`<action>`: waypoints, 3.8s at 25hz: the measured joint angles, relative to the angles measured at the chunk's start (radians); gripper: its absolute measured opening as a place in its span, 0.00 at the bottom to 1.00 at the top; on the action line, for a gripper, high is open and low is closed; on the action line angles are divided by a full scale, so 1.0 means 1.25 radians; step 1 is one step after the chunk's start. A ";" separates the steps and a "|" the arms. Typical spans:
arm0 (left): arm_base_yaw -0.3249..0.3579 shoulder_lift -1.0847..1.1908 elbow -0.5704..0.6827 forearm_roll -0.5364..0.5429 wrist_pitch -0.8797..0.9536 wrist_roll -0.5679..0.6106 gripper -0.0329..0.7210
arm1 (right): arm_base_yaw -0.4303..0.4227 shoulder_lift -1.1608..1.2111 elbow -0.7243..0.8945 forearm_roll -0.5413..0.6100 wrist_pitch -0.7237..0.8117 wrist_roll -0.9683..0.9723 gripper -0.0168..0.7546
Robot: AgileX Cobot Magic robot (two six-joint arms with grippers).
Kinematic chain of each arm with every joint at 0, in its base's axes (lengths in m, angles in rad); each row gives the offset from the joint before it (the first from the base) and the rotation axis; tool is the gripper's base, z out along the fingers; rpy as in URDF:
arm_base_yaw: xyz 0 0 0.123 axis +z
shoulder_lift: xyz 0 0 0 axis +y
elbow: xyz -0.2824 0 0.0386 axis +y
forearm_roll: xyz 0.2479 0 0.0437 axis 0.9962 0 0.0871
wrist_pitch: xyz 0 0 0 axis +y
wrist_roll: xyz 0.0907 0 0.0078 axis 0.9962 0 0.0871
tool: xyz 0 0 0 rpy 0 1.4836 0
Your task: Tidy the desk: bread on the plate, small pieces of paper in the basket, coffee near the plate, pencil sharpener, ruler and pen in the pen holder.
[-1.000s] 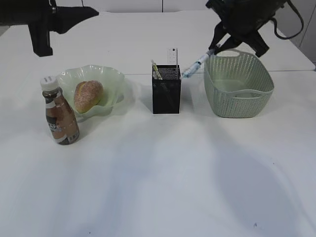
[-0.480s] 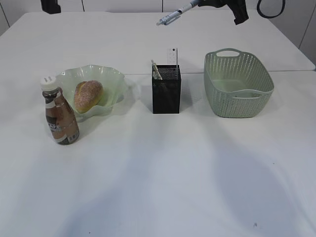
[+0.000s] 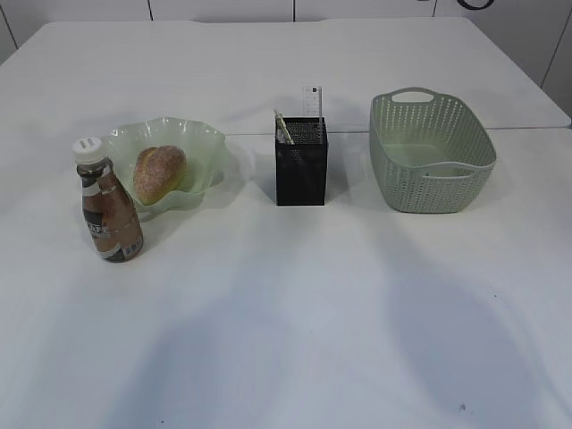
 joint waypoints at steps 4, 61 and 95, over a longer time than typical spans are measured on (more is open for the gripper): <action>-0.020 0.033 -0.039 -0.002 -0.049 -0.011 0.36 | 0.007 0.000 0.000 0.032 -0.055 -0.001 0.15; -0.120 0.070 -0.106 0.024 -0.240 -0.178 0.36 | 0.144 0.000 0.000 0.062 -0.222 -0.035 0.15; -0.133 0.083 -0.106 0.012 -0.271 -0.178 0.36 | 0.172 0.000 0.000 0.062 -0.198 -0.067 0.15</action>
